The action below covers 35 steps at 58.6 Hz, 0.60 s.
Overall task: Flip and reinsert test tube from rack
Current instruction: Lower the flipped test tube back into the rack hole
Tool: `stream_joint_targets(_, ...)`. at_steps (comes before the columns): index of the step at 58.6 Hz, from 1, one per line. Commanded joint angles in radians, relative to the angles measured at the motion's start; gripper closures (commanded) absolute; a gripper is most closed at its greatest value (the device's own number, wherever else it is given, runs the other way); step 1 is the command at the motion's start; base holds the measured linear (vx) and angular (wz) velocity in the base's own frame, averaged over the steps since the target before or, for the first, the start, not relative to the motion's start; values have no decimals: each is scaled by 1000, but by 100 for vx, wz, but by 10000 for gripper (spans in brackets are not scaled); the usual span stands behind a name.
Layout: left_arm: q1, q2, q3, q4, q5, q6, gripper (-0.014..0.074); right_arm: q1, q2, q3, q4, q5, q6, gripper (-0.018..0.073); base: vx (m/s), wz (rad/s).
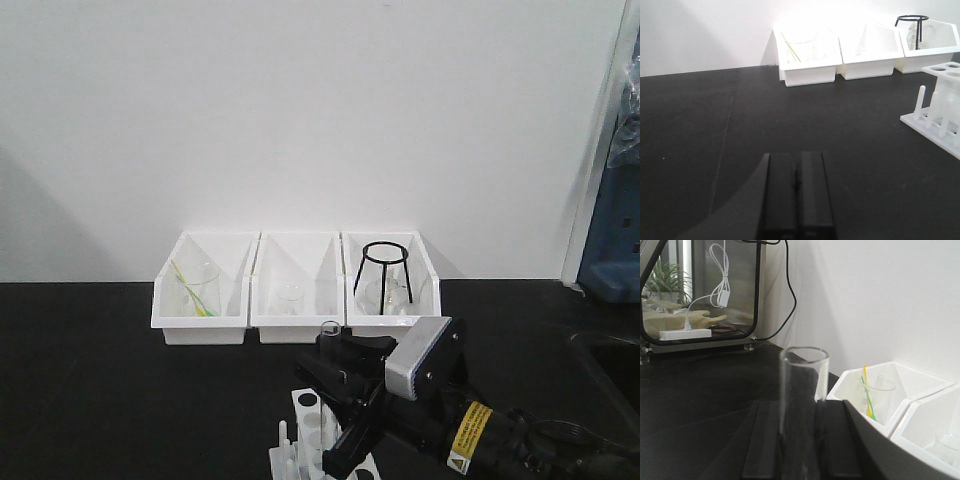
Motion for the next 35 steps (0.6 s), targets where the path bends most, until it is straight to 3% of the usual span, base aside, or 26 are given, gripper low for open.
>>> stream_joint_targets(1, 0, -8, -4, -5, -80, -9, 602, -4, -38, -27, 33, -53, -16, 566, 0, 0)
stream_joint_targets(35, 0, -8, -4, -5, -80, -9, 602, -4, 45, -26, 26, -106, -25, 566, 0, 0)
